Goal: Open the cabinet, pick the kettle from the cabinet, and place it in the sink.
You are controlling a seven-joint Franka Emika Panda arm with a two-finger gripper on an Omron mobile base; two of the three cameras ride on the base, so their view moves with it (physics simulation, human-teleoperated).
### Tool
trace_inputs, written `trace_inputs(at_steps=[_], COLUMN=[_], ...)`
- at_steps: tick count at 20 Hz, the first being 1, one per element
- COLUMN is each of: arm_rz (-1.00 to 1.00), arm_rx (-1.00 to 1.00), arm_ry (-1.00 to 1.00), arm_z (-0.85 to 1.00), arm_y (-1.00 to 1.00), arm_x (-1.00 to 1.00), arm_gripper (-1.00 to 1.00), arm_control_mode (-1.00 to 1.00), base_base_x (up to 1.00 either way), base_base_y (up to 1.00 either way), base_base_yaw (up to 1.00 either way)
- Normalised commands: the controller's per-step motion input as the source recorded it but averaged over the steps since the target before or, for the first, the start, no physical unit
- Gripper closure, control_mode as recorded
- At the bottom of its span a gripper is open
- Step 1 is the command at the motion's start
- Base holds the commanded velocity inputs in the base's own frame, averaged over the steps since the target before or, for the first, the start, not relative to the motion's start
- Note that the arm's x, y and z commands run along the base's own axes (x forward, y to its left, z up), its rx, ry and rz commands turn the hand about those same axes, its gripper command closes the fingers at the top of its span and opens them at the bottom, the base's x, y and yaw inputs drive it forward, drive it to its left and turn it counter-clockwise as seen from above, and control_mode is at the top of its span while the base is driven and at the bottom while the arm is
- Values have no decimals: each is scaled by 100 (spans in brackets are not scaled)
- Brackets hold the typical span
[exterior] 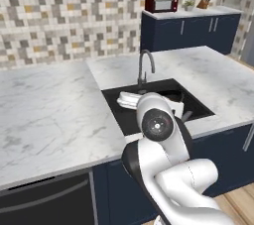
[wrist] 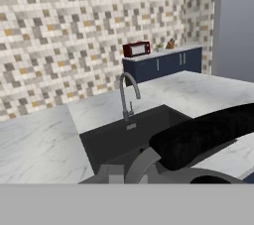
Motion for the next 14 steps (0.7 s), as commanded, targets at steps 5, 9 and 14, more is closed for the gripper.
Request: trace_inputs(at_steps=[5, 9, 14], arm_rz=[0, 0, 0], arm_rx=[0, 0, 0], arm_ry=[0, 0, 0], arm_z=[0, 0, 0], arm_y=[0, 0, 0], arm_x=[0, 0, 0], arm_gripper=[100, 100, 100], arm_control_mode=[100, 100, 100], base_base_x=[13, 13, 18], base_base_y=[38, 36, 25], base_base_yaw=[3, 0, 0])
